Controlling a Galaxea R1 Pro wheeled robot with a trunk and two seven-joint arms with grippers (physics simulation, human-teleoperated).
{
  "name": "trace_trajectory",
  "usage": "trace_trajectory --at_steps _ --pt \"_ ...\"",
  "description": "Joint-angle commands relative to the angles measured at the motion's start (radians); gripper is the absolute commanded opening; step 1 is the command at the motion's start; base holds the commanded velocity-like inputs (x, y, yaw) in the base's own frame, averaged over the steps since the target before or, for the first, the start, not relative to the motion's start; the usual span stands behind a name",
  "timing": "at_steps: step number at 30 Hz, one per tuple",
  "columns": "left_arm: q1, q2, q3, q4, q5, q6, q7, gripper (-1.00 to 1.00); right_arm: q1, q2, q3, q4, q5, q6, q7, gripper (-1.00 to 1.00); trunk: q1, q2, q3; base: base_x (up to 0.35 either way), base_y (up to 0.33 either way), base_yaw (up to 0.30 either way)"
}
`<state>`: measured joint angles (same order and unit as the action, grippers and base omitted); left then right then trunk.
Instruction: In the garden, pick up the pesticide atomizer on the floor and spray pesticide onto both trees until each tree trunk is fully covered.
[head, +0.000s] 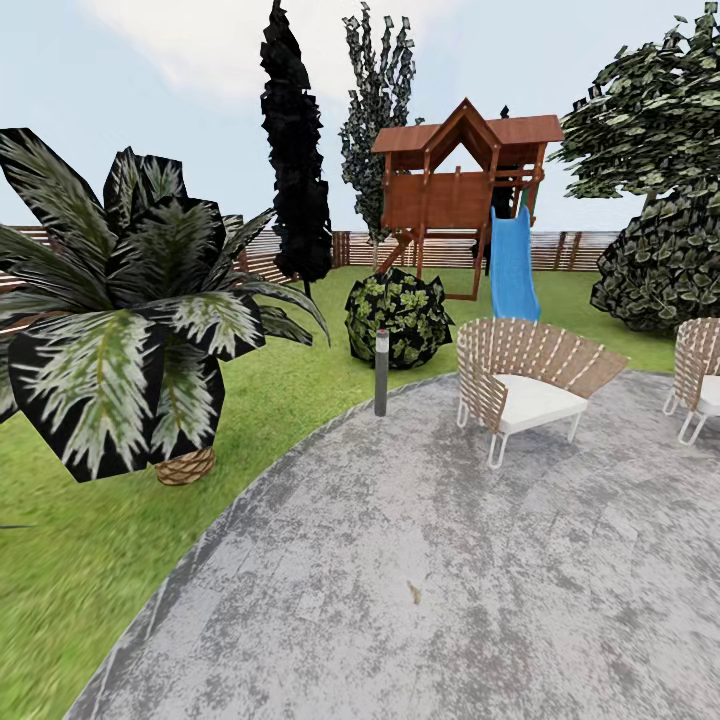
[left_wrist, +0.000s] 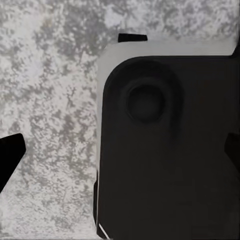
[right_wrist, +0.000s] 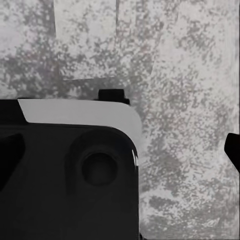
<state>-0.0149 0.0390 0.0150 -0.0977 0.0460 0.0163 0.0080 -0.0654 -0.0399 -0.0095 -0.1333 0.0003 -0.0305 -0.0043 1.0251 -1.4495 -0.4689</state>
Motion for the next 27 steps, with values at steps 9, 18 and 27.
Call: trace_trajectory --at_steps 9,18,27 --pt "-0.206 0.002 -0.001 -0.236 0.005 0.000 0.000 1.00 -0.001 -0.069 -0.003 -0.542 -0.003 -0.025 0.000 1.00 0.000 -0.001 -0.001 0.000 0.000 -0.124" --pt "-0.239 0.014 -0.001 -0.220 -0.001 -0.215 -0.002 1.00 -0.001 -0.072 -0.005 -0.551 -0.002 -0.110 0.003 1.00 0.000 -0.001 -0.001 0.031 -0.008 -0.273" --pt "-0.240 0.022 0.001 -0.219 0.001 -0.236 -0.001 1.00 -0.001 -0.071 -0.003 -0.536 -0.002 -0.124 0.003 1.00 0.000 -0.001 -0.001 0.209 -0.198 -0.274"
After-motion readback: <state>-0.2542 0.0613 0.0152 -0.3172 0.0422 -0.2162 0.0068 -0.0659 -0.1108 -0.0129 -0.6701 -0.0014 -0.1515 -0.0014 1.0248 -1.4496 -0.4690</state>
